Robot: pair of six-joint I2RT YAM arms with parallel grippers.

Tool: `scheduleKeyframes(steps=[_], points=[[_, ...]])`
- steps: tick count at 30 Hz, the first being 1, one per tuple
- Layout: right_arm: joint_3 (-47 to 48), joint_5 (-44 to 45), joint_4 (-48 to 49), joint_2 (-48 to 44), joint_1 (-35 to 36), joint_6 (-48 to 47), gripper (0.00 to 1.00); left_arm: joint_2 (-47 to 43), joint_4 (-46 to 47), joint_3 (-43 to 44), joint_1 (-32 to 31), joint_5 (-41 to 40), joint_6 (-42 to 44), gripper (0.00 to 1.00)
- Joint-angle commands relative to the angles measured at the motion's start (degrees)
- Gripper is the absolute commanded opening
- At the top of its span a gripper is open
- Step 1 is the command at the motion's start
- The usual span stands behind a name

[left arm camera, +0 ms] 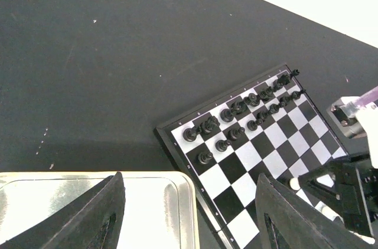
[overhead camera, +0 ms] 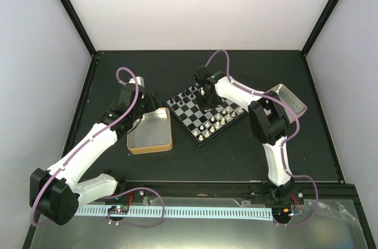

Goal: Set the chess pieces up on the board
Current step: Pick up the chess piece from the chessboard, then place the chess piece on the chessboard.

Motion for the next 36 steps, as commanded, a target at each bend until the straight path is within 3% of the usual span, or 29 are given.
scheduleKeyframes(steps=[1, 11, 26, 31, 36], points=[[-3.47, 3.85, 1.61, -6.02, -2.33, 2.29, 0.05, 0.08, 1.32, 1.05, 0.32, 0.69, -0.40, 0.62], [-10.83, 5.59, 2.34, -11.13, -12.14, 4.10, 0.05, 1.15, 1.60, 1.25, 0.45, 1.98, -0.39, 0.62], [-9.67, 6.54, 0.57, -7.40, -14.10, 3.85, 0.07, 2.42, 1.32, 2.07, 0.41, 3.14, -0.66, 0.62], [-8.75, 6.96, 0.26, -6.12, -14.23, 3.42, 0.11, 2.88, 1.15, 2.50, 0.41, 3.21, -0.58, 0.62], [-7.52, 8.77, -1.27, -5.72, -14.24, 3.74, 0.21, 2.71, 0.94, 2.97, 0.48, 3.35, -0.72, 0.63]])
